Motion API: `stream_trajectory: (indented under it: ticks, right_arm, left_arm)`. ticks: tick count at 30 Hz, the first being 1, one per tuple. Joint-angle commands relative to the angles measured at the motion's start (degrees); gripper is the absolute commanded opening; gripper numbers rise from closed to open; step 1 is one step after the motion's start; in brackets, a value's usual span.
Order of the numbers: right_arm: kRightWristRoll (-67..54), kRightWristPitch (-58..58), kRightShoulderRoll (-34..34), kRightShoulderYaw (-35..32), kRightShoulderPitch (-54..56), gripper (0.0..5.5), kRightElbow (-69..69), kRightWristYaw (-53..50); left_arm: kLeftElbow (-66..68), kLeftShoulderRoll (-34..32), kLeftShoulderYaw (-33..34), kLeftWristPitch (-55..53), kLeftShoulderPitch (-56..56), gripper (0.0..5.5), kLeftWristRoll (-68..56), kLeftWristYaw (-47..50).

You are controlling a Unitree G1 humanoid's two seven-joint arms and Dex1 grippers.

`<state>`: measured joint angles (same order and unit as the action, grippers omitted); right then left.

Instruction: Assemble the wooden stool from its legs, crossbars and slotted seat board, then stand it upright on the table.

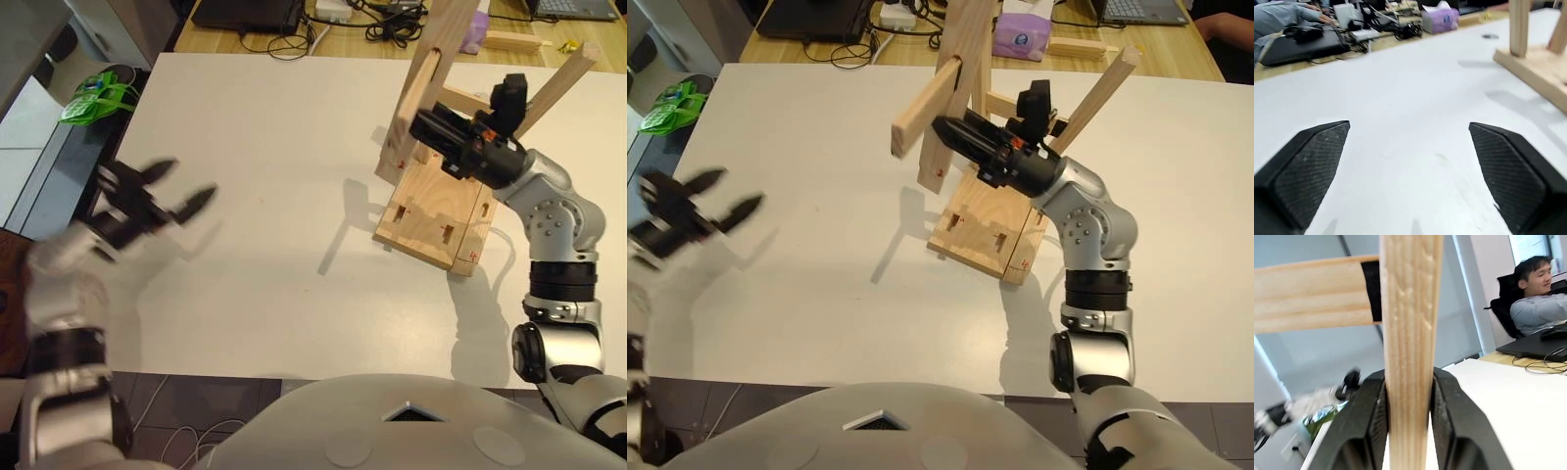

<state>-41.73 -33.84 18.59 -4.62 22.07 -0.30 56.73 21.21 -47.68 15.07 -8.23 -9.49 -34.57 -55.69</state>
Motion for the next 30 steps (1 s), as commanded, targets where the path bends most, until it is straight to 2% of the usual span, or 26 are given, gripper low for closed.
stream_trajectory:
  ticks: [1,5,13,17,30]
  right_arm:
    - [-0.6,-3.5,7.1,3.5,-3.7,1.03,-6.0,7.4]
    - [2.8,-1.4,7.3,8.3,-3.3,1.03,-5.4,10.1]
    - [8.5,5.0,2.5,14.7,-0.6,1.03,-3.8,9.8]
    - [8.7,6.2,0.8,14.8,-0.1,1.03,-3.6,9.0]
    - [8.9,7.0,0.6,13.3,0.5,1.03,-3.0,8.5]
  left_arm:
    - [7.7,0.8,-2.6,-9.8,-20.7,4.49,-3.3,-10.3]
    - [5.8,5.8,-7.8,-14.6,-28.3,4.49,-2.8,-15.5]
    - [0.5,13.4,-11.2,-26.0,-36.1,4.49,-6.0,-18.1]
    - [-6.0,13.8,-13.0,-30.5,-34.5,4.49,-6.7,-19.0]
    - [-14.2,12.1,-12.7,-36.4,-32.4,4.49,-8.2,-20.1]
